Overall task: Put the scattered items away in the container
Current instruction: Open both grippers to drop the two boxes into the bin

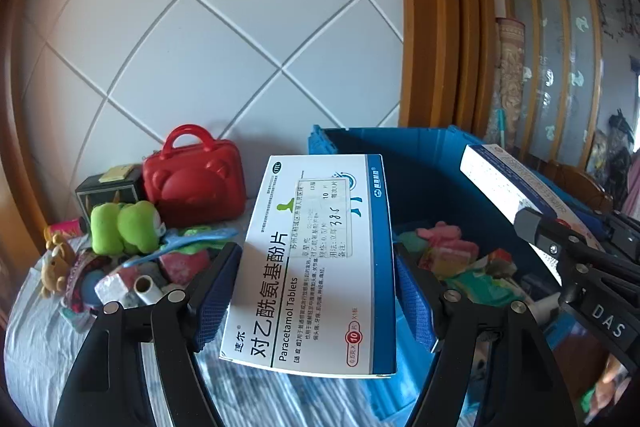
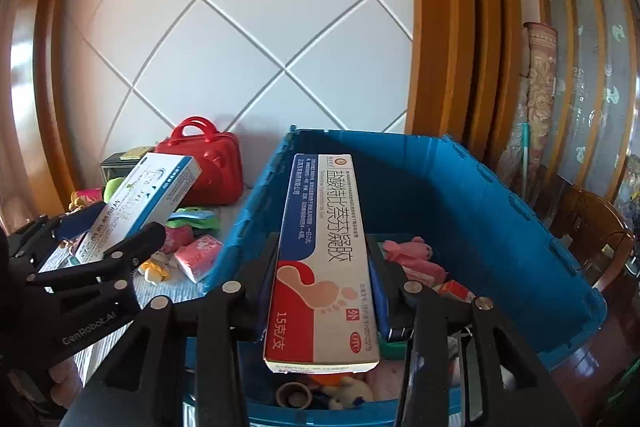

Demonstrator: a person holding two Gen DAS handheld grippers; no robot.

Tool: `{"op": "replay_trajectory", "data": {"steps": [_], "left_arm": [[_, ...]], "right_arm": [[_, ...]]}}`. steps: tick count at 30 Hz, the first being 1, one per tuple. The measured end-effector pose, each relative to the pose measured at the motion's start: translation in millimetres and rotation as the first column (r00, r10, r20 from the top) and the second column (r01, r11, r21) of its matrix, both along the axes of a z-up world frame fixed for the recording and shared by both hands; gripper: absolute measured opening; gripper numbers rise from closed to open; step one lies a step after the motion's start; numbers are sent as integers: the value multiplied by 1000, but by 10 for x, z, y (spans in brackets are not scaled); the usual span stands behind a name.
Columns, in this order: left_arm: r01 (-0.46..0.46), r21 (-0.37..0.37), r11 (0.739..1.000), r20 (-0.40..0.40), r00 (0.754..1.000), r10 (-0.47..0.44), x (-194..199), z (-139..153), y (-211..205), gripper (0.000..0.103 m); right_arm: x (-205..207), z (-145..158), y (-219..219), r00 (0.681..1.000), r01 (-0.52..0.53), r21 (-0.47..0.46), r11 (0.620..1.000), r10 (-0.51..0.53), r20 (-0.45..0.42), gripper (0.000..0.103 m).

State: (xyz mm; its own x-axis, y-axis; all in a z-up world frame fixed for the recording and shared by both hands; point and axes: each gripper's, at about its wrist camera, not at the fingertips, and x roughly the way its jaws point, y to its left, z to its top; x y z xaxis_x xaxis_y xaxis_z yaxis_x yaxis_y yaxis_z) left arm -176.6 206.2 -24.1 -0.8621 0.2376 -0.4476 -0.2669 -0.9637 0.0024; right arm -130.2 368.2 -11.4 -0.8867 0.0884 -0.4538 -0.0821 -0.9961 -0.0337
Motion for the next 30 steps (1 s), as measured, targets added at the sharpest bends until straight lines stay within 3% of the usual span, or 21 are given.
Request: {"op": "replay_trajectory", "data": {"steps": [7, 13, 22, 24, 28, 30], "left_arm": [[40, -19, 999, 3, 999, -40, 156, 58, 977, 74], [54, -65, 996, 56, 997, -51, 139, -81, 1559, 74], [5, -89, 996, 76, 997, 2, 48, -207, 1793, 75], [7, -90, 996, 90, 996, 1, 8, -223, 1809, 83], [-5, -98, 995, 106, 994, 16, -34, -271, 1815, 83], [-5, -90, 996, 109, 994, 15, -33, -267, 1804, 83]], "right_arm": [[23, -153, 962, 998, 49, -18, 999, -49, 35, 39], [26, -285, 1429, 996, 64, -49, 997, -61, 67, 39], [-79, -322, 1597, 998, 39, -61, 997, -35, 60, 39], [-105, -321, 1623, 998, 40, -65, 997, -36, 58, 39], [-152, -318, 1665, 998, 43, -72, 996, -39, 58, 39], [-165, -318, 1678, 998, 46, -74, 996, -42, 56, 45]]}}
